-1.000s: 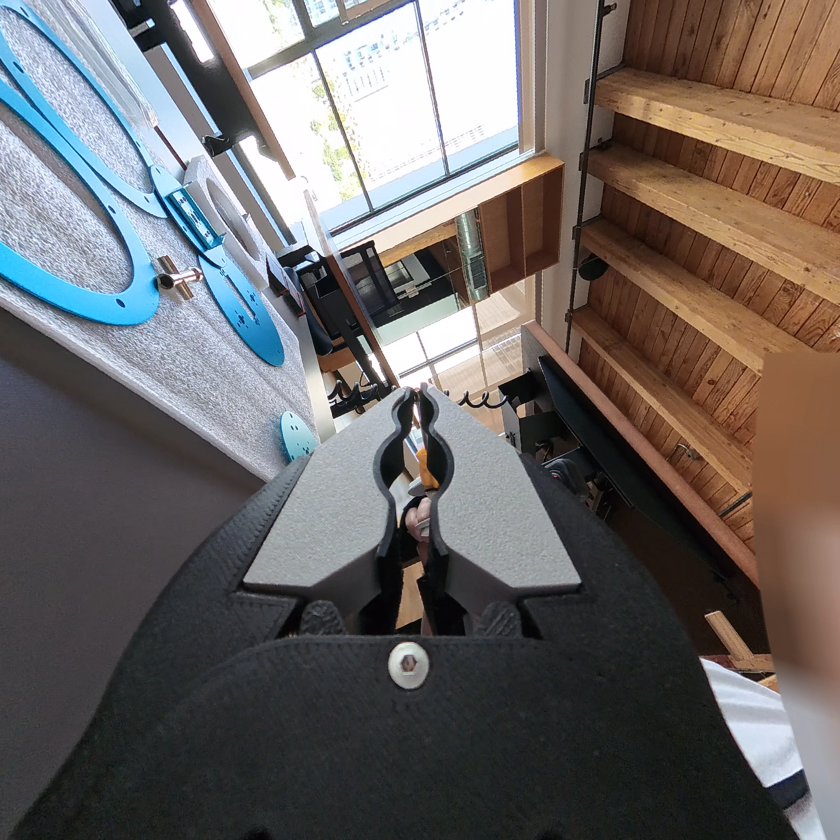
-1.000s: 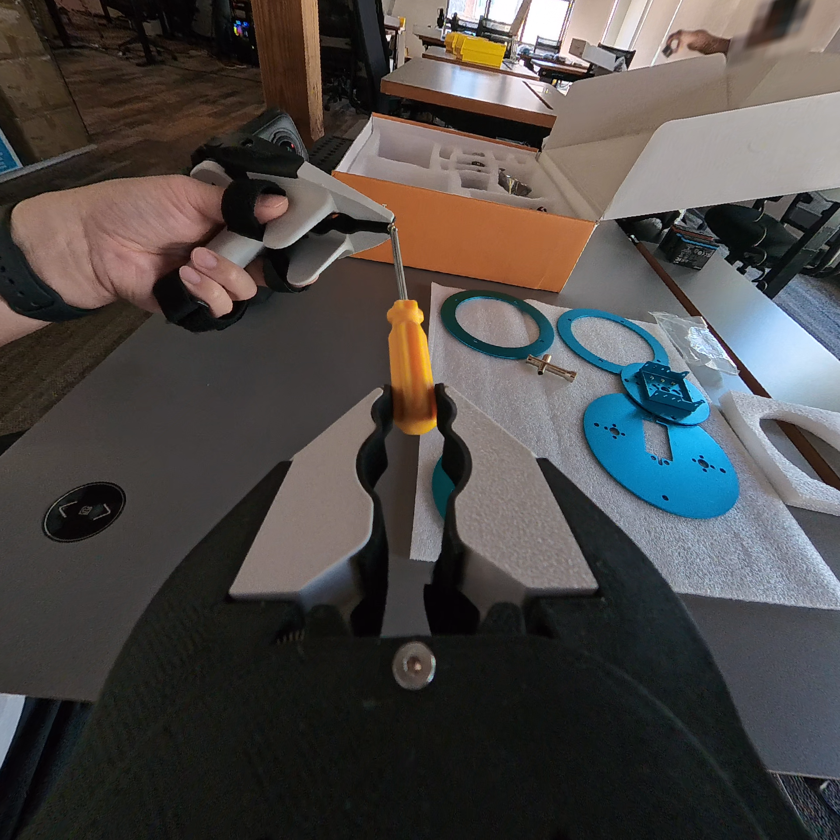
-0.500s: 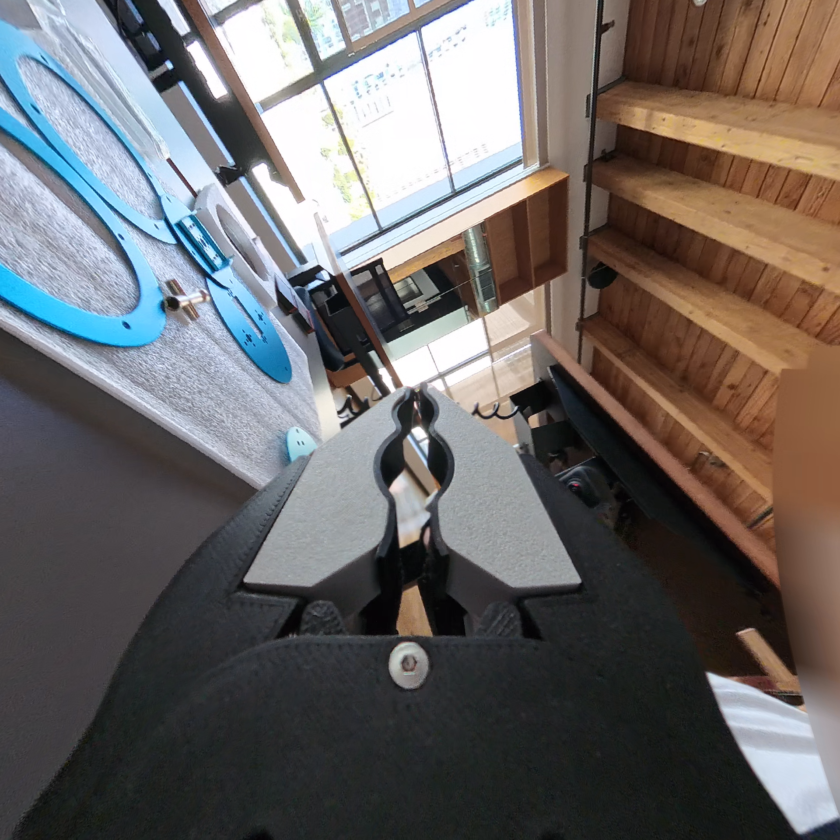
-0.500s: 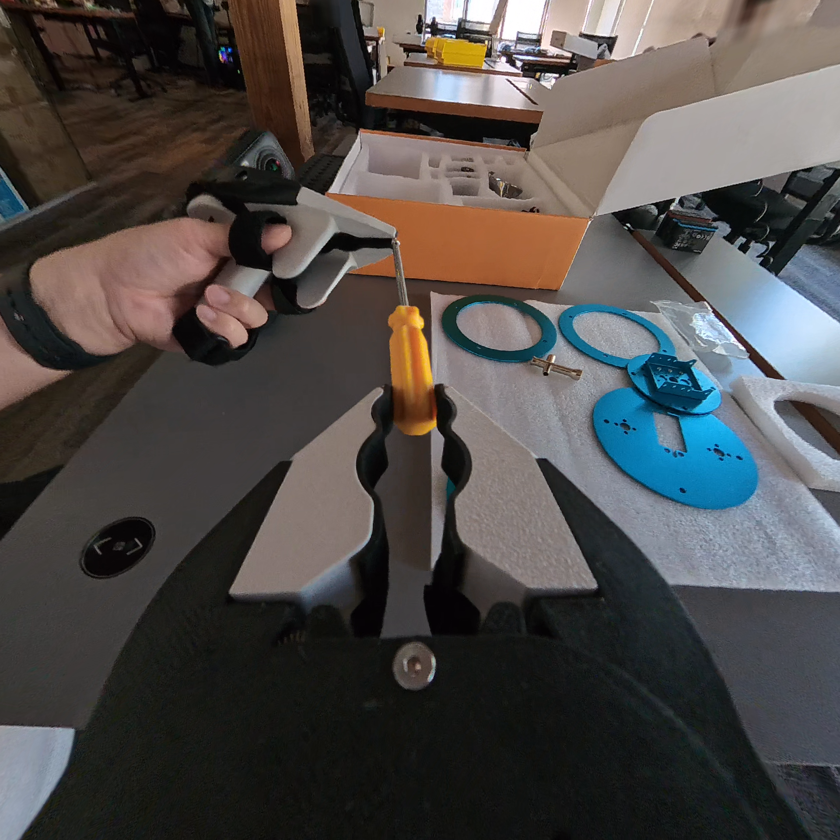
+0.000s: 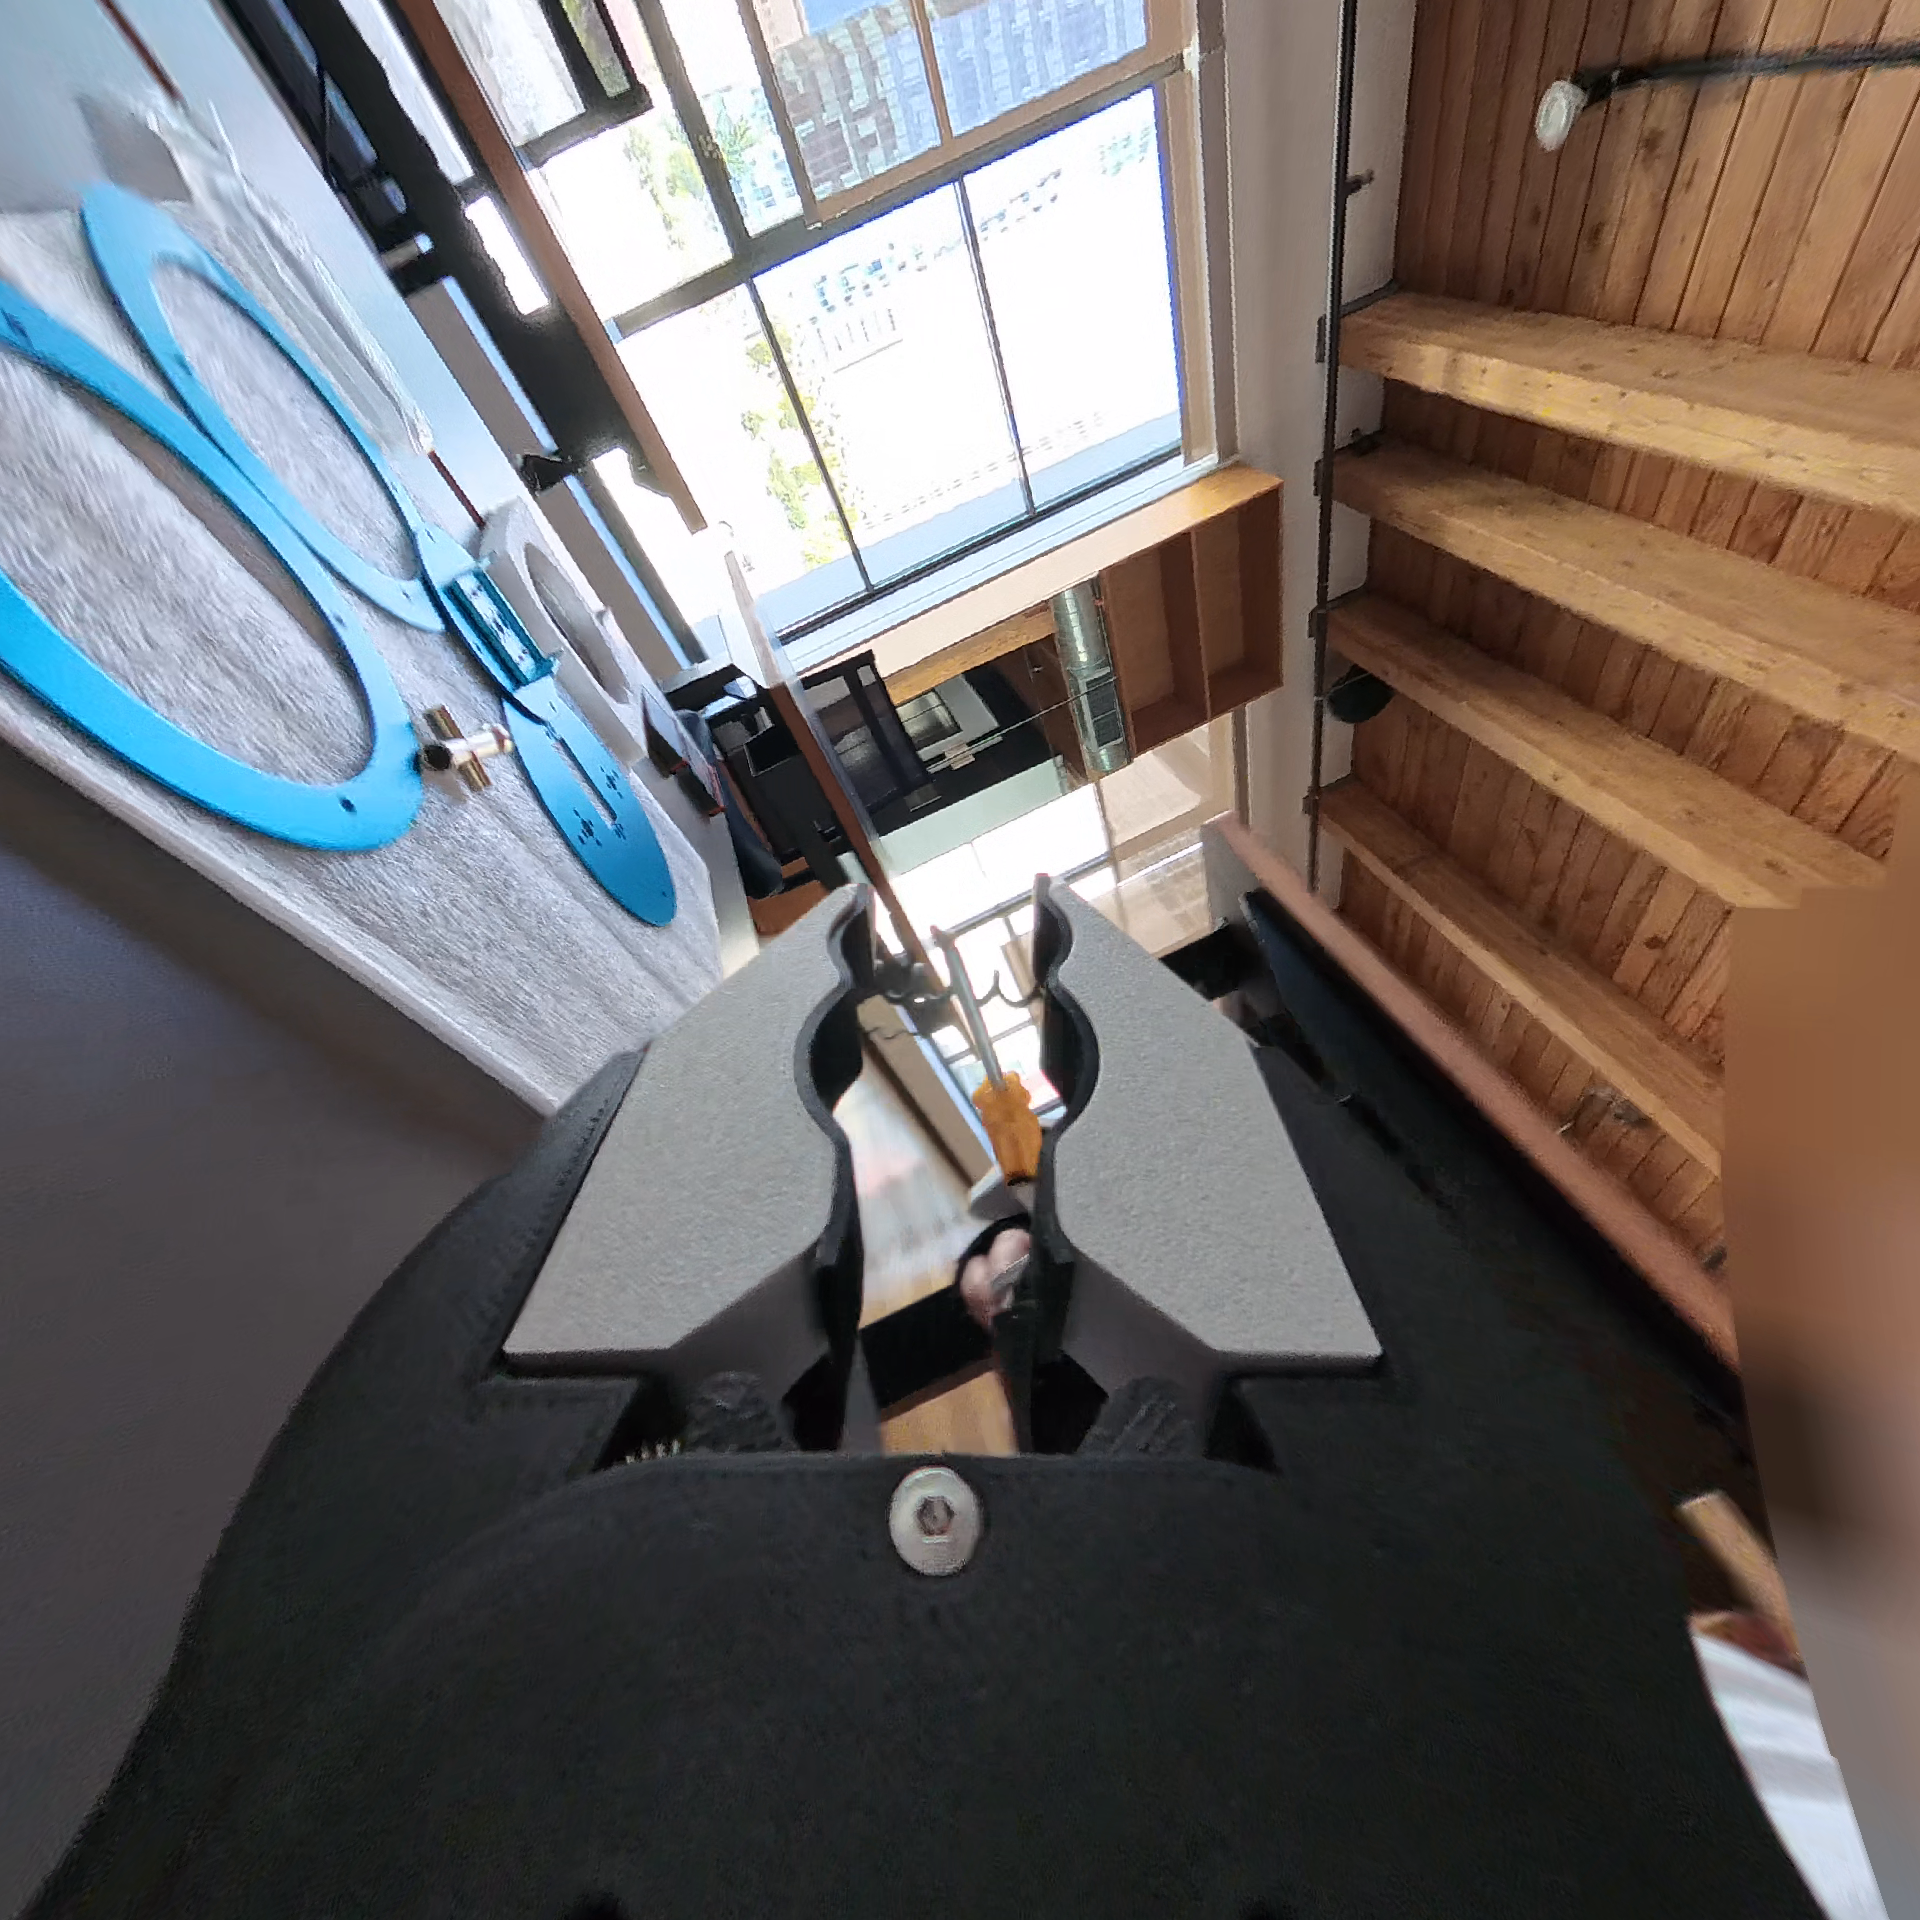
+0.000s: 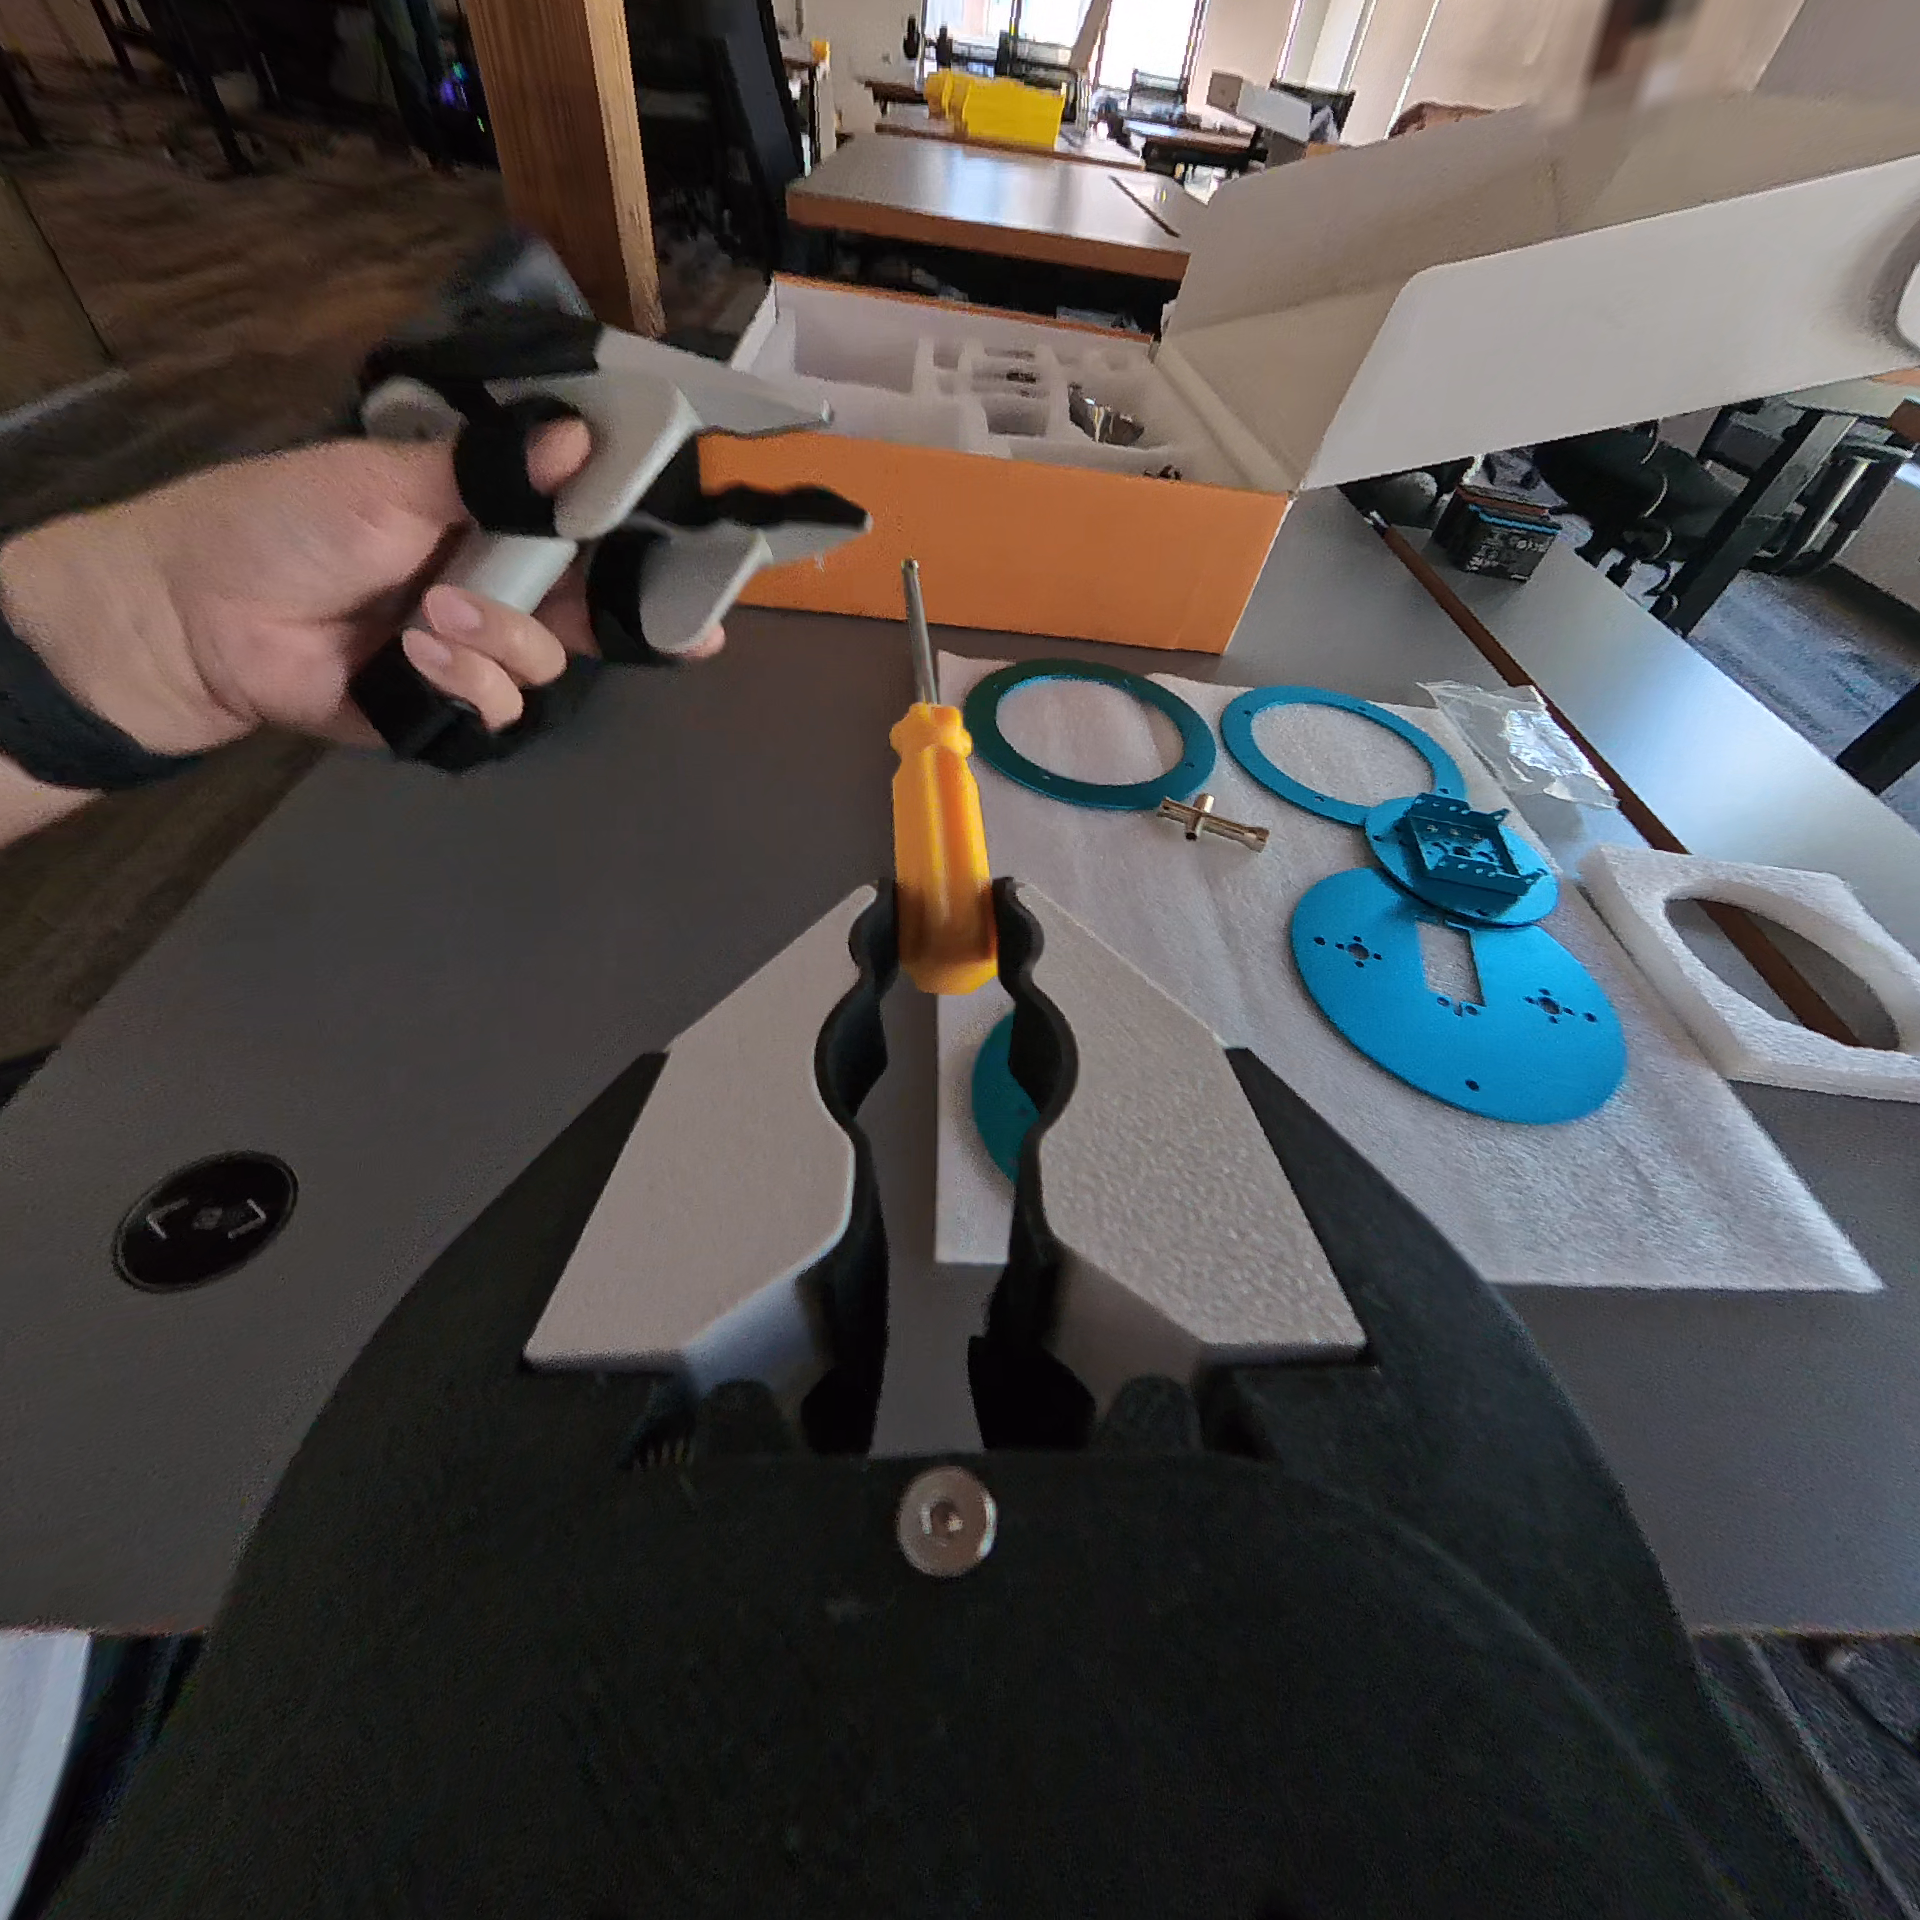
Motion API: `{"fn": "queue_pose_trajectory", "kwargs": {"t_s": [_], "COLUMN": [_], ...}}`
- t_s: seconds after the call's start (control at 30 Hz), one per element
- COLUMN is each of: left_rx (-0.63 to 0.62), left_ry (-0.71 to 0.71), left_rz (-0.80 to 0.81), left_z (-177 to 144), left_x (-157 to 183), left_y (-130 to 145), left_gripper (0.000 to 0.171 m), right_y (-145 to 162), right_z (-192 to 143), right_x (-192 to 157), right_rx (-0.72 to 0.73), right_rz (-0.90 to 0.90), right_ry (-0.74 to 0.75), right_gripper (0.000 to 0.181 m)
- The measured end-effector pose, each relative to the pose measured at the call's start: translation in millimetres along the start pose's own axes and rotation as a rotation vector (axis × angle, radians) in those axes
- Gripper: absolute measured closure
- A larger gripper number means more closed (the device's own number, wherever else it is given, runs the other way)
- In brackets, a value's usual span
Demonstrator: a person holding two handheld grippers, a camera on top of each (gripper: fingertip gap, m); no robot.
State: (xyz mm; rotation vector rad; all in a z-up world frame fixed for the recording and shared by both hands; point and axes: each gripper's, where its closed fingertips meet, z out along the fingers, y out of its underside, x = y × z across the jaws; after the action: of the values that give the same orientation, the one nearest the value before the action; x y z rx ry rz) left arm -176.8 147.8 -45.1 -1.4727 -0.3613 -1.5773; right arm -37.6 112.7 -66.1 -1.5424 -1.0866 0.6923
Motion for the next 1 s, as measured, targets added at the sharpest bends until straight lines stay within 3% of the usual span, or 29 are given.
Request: {"fn": "queue_pose_trajectory", "kwargs": {"t_s": [0.1,0.27,0.37,0.47,0.53,0.7,0.8,1.0], "left_rx": [-0.125,-0.666,-0.898,-1.041,-1.07,-1.012,-0.972,-1.008], "left_ry": [-0.027,0.037,0.075,0.148,0.17,0.245,0.247,0.274], "left_rz": [0.358,1.112,1.412,1.45,1.477,1.457,1.462,1.426], "left_z": [-3,33,64,88,100,113,118,125], "left_x": [17,50,50,50,47,49,45,39], "left_y": [1,64,92,113,118,124,121,118], "left_gripper": [0.146,0.145,0.141,0.142,0.141,0.147,0.14,0.144], "right_y": [4,-8,-18,-29,-36,-37,-39,-43], "right_z": [-12,-21,-17,-16,-17,-26,-27,-22], "right_x": [10,31,42,51,54,64,70,72], "right_rx": [-0.142,-0.396,-0.551,-0.667,-0.71,-0.813,-0.845,-0.902], "right_rz": [-0.066,-0.211,-0.281,-0.343,-0.346,-0.368,-0.38,-0.399], "right_ry": [-0.031,-0.1,-0.128,-0.131,-0.14,-0.145,-0.142,-0.189], "right_gripper": [0.165,0.164,0.164,0.164,0.164,0.164,0.164,0.164]}}
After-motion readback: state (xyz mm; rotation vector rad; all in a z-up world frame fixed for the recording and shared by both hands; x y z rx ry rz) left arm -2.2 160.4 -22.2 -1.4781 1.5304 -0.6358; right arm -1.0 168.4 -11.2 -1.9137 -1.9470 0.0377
